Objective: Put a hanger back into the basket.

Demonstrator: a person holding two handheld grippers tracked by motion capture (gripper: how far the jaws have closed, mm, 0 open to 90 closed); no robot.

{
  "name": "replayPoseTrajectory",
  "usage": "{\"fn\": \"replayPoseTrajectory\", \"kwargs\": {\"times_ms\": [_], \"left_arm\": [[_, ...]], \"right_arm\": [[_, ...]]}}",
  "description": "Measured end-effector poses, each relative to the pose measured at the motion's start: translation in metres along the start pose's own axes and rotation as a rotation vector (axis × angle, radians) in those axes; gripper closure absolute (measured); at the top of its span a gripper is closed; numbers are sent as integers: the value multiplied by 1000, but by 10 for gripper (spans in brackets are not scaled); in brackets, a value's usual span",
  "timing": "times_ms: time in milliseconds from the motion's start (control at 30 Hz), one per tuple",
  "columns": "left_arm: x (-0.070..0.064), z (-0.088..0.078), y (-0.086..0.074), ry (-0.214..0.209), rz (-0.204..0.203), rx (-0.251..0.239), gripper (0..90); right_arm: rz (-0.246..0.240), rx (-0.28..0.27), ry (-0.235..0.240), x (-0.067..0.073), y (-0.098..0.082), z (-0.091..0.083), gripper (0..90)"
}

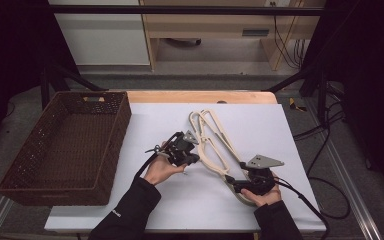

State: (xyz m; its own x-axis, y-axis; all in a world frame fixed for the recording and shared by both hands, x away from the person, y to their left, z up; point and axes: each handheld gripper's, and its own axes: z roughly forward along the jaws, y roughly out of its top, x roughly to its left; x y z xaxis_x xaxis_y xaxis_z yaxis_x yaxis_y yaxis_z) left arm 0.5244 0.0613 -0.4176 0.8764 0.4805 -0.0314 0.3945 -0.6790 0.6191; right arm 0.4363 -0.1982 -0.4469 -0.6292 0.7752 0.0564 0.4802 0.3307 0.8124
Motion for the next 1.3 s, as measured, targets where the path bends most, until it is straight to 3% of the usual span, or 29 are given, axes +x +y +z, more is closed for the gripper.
{"fn": "replayPoseTrajectory", "kwargs": {"times_ms": [233,500,667,800,1033,1300], "left_arm": [[-3,-4,4,10,-5,-3,888],[-7,-4,5,5,-6,3,888],[-8,-5,5,0,-10,7,888],[-10,-6,6,3,-10,7,888],[-11,-8,7,4,-16,7,888],[-16,-10,8,-4,-17,0,888]], "right_arm": [[-40,99,-9,3,-7,13,469],[-88,121,-6,4,-10,18,616],[-87,114,-4,5,-9,17,636],[-102,89,-17,6,-8,17,549],[-124,118,-38,7,-8,22,549],[-155,81,-70,11,-6,24,486]]}}
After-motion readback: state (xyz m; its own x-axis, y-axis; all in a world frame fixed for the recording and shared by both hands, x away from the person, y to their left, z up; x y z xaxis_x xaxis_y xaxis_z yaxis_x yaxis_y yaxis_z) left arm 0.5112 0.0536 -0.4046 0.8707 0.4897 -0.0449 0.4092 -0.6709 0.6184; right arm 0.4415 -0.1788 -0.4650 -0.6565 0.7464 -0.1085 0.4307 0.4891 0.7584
